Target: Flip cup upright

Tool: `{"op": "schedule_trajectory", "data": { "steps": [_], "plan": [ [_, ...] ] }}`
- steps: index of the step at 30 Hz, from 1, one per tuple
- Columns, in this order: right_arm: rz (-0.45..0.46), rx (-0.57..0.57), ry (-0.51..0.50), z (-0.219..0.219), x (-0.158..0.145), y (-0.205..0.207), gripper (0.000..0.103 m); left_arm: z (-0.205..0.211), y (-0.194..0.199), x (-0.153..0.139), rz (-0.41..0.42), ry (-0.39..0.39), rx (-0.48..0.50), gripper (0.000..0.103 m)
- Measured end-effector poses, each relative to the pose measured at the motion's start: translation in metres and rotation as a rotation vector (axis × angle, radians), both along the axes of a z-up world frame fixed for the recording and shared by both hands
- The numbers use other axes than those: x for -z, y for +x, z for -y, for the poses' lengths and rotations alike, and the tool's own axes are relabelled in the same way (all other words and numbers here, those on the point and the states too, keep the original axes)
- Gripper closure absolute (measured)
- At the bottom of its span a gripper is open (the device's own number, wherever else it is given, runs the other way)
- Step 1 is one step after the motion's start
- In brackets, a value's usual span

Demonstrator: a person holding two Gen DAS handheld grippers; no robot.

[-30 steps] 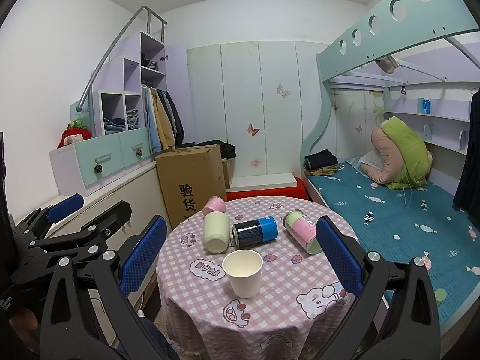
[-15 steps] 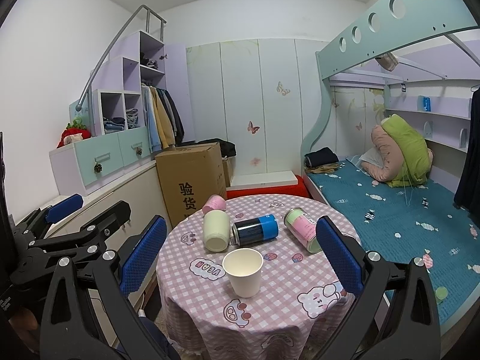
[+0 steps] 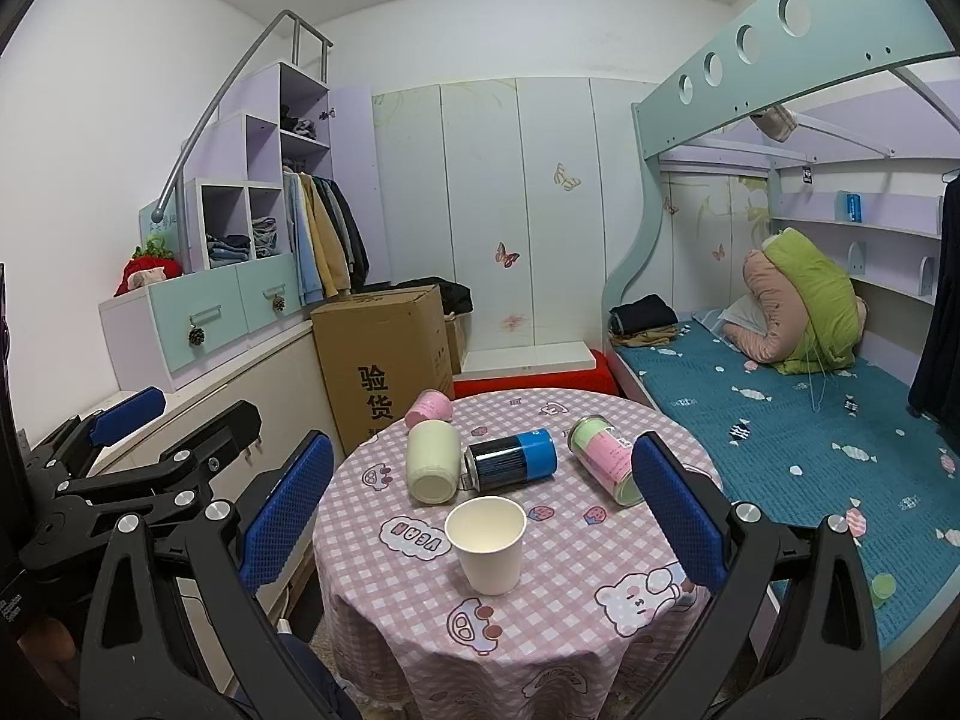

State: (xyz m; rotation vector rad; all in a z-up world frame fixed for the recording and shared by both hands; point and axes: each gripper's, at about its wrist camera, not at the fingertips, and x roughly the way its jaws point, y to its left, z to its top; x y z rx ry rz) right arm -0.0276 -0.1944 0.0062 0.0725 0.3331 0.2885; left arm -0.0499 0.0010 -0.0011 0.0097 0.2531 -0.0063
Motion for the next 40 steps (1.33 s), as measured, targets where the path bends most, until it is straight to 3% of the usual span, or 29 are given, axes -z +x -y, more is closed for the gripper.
{"op": "schedule_trajectory", "data": {
  "steps": [40],
  "plan": [
    [-0.014, -0.005, 0.002, 0.0053, 0.0046, 0.0039, 0.007, -0.0023, 0.0085, 0.0031, -0.023, 0.012, -0.012, 0.006]
  ]
}}
